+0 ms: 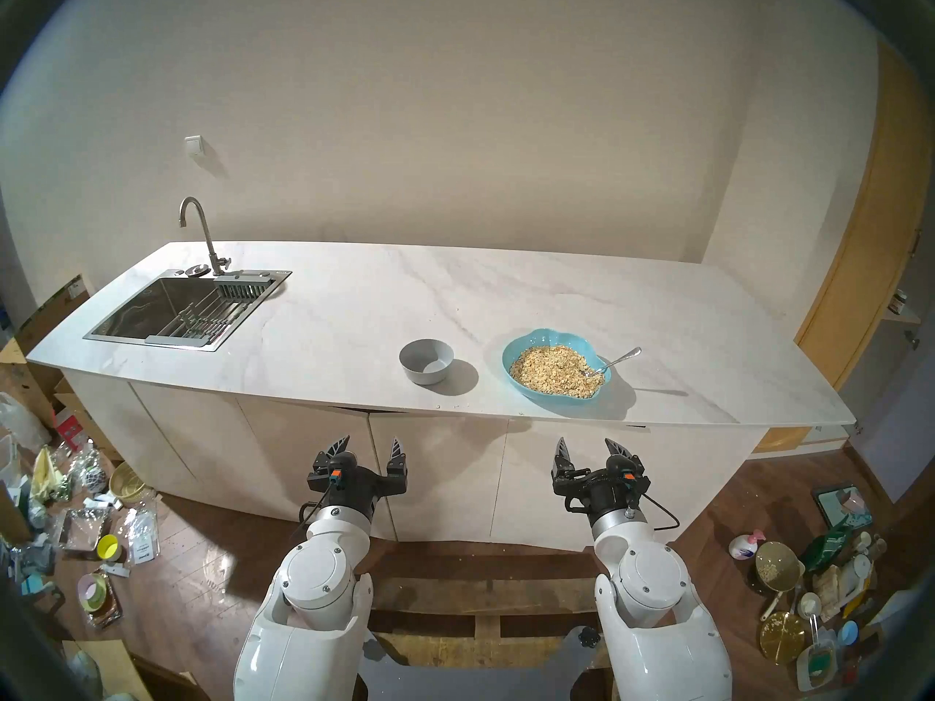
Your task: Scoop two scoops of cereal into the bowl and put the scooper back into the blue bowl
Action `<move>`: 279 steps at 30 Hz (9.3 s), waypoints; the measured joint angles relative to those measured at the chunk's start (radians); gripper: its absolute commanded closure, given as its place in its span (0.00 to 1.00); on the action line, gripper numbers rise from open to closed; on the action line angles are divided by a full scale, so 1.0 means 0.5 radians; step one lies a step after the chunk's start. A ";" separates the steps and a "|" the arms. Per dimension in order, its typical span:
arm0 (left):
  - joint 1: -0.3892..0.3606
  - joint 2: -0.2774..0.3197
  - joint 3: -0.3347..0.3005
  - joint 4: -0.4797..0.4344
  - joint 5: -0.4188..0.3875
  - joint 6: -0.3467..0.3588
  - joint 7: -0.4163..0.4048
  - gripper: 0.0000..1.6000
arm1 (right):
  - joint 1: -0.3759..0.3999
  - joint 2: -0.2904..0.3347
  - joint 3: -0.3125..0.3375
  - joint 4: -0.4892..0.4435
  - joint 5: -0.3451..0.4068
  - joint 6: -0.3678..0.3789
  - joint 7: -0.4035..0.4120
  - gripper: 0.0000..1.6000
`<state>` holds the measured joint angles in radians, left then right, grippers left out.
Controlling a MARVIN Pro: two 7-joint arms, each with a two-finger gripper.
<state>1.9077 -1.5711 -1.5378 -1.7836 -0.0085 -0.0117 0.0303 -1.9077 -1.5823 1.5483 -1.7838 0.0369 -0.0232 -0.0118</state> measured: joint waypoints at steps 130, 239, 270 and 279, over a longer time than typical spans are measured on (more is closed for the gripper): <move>0.004 0.002 0.002 0.004 0.000 0.001 0.004 0.00 | 1.467 0.037 0.461 1.337 0.904 -0.049 -0.087 0.00; 0.004 0.002 0.002 0.005 0.000 0.002 0.005 0.00 | 1.729 -0.285 0.525 1.255 1.184 0.462 -0.932 1.00; 0.004 0.002 0.002 0.005 0.000 0.002 0.005 0.00 | 1.808 -0.415 0.689 1.203 1.422 0.545 -1.063 1.00; 0.004 0.002 0.002 0.005 0.000 0.002 0.005 0.00 | 1.816 -0.464 0.699 1.179 1.468 0.538 -1.092 1.00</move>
<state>1.9096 -1.5701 -1.5366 -1.7814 -0.0085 -0.0109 0.0329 -0.9997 -1.8144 1.8977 -1.1942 0.7709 0.2460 -0.5580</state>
